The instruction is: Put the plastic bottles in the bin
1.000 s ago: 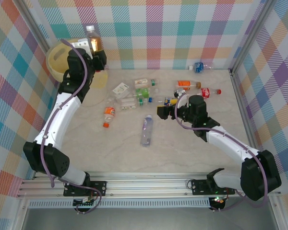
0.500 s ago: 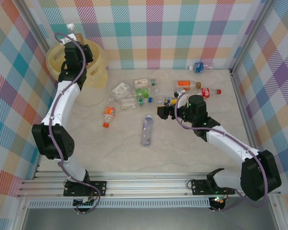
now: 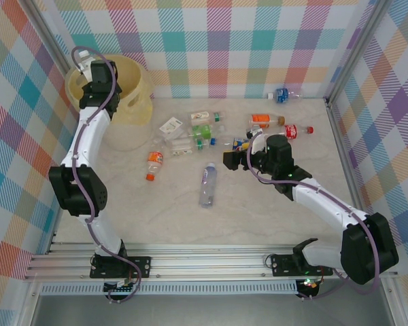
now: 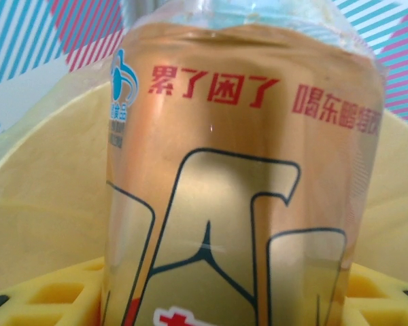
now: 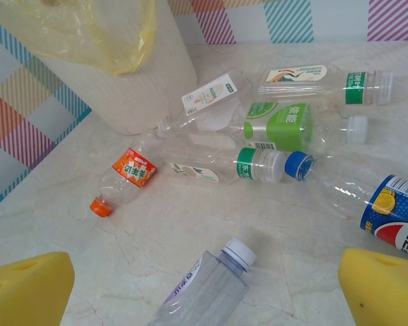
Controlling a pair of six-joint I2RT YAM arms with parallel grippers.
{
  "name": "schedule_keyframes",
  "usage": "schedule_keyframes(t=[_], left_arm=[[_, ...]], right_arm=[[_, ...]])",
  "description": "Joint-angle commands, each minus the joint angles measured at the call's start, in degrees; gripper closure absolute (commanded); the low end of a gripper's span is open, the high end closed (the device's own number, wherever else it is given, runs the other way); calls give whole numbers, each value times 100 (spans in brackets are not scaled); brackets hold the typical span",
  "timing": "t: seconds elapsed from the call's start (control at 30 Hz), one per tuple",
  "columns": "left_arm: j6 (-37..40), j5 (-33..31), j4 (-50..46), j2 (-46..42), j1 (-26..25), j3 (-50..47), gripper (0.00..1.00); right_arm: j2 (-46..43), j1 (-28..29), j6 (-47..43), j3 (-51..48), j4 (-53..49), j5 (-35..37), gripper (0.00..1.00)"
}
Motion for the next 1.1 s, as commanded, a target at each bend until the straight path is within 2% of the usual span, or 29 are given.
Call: schedule_keyframes(t=[0.0, 0.33, 0.6, 0.93, 1.07], left_arm=[[-224, -367, -552, 141, 157, 408, 54], [-674, -920, -1398, 497, 212, 950, 46], [-799, -954, -1806, 695, 212, 1376, 30], [-676, -281, -1854, 556, 207, 1663, 9], [-662, -105, -1881, 429, 211, 1677, 4]], right_arm=[[45, 48, -60, 220, -63, 7, 0], [161, 44, -66, 271, -192, -43, 0], [185, 44, -83, 271, -240, -68, 0], [184, 44, -64, 289, -253, -76, 0], [183, 44, -64, 305, -246, -79, 0]])
